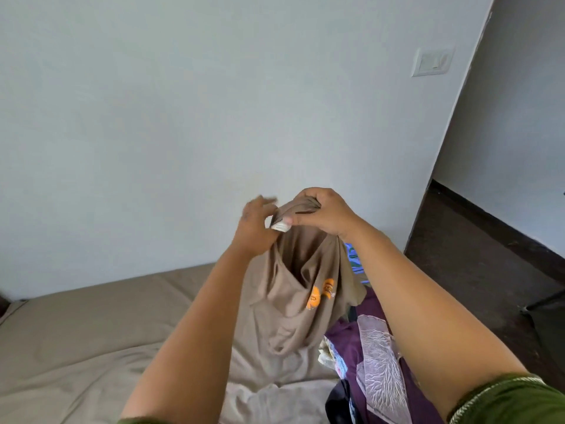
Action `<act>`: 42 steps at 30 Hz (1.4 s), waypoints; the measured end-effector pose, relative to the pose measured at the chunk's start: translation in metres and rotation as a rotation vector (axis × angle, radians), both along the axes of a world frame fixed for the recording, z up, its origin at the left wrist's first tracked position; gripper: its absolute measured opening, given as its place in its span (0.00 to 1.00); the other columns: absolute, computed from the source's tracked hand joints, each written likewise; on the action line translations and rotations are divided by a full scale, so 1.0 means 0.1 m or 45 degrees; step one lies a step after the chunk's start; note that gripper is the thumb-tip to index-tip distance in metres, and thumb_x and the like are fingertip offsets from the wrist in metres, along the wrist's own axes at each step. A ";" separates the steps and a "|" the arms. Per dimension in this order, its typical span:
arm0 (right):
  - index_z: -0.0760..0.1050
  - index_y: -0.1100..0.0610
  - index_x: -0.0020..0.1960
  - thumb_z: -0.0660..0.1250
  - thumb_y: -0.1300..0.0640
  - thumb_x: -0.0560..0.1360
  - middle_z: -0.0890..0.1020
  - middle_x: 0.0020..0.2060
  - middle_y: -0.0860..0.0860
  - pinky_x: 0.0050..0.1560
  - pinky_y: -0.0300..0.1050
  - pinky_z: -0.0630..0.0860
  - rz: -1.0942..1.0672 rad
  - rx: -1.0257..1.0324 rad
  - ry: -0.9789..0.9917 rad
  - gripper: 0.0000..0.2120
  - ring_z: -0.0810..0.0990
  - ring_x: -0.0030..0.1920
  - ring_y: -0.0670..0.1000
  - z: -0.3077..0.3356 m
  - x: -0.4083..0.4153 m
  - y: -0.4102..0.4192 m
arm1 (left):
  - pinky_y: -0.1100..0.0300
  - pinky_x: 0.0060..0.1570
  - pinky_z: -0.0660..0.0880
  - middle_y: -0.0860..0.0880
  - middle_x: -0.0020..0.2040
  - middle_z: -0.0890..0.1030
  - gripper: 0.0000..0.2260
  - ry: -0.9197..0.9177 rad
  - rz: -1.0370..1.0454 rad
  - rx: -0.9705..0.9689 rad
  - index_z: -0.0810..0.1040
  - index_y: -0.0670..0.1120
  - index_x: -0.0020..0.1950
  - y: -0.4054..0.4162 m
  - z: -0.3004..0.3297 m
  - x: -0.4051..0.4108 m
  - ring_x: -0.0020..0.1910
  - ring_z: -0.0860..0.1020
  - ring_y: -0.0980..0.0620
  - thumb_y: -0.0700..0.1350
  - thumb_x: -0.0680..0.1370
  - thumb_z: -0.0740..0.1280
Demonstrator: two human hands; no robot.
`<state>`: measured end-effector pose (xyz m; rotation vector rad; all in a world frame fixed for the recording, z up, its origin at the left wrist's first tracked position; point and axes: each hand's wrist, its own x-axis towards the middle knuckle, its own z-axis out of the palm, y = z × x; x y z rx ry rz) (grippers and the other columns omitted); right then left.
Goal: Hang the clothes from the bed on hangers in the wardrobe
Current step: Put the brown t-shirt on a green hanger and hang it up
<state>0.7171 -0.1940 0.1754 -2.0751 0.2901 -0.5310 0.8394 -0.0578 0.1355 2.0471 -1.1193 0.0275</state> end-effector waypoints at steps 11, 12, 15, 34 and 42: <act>0.75 0.55 0.52 0.60 0.67 0.72 0.78 0.50 0.51 0.44 0.39 0.69 -0.176 -0.051 0.667 0.13 0.77 0.52 0.53 -0.75 -0.18 -0.57 | 0.58 0.36 0.66 0.50 0.36 0.75 0.05 0.050 0.258 0.361 0.75 0.44 0.42 -0.50 -0.28 -0.12 0.39 0.72 0.46 0.45 0.72 0.66; 0.75 0.55 0.53 0.62 0.67 0.72 0.78 0.50 0.52 0.44 0.40 0.72 -0.063 0.134 0.777 0.12 0.77 0.50 0.51 -0.89 -0.21 -0.60 | 0.58 0.36 0.67 0.49 0.36 0.75 0.05 0.108 0.255 0.403 0.76 0.44 0.41 -0.56 -0.38 -0.13 0.40 0.73 0.45 0.45 0.72 0.65; 0.73 0.53 0.60 0.69 0.57 0.74 0.77 0.55 0.52 0.45 0.42 0.72 0.034 0.468 0.964 0.15 0.75 0.52 0.49 -1.46 -0.27 -0.81 | 0.56 0.44 0.74 0.46 0.42 0.82 0.07 0.344 0.240 0.476 0.80 0.46 0.45 -0.71 -0.76 -0.17 0.47 0.78 0.42 0.44 0.73 0.63; 0.49 0.63 0.78 0.59 0.61 0.82 0.54 0.77 0.58 0.71 0.51 0.63 -0.502 -0.117 1.253 0.30 0.58 0.75 0.59 -4.47 0.60 -3.42 | 0.55 0.39 0.69 0.47 0.35 0.77 0.02 0.514 0.574 0.522 0.73 0.44 0.41 -1.79 -2.91 -0.01 0.41 0.75 0.42 0.42 0.72 0.63; 0.47 0.60 0.79 0.60 0.63 0.81 0.54 0.76 0.58 0.73 0.51 0.60 -0.477 -0.480 1.384 0.31 0.56 0.75 0.59 -5.49 0.75 -4.11 | 0.55 0.34 0.68 0.47 0.30 0.75 0.04 0.417 0.557 0.364 0.72 0.43 0.38 -2.16 -3.53 0.14 0.36 0.74 0.45 0.41 0.71 0.64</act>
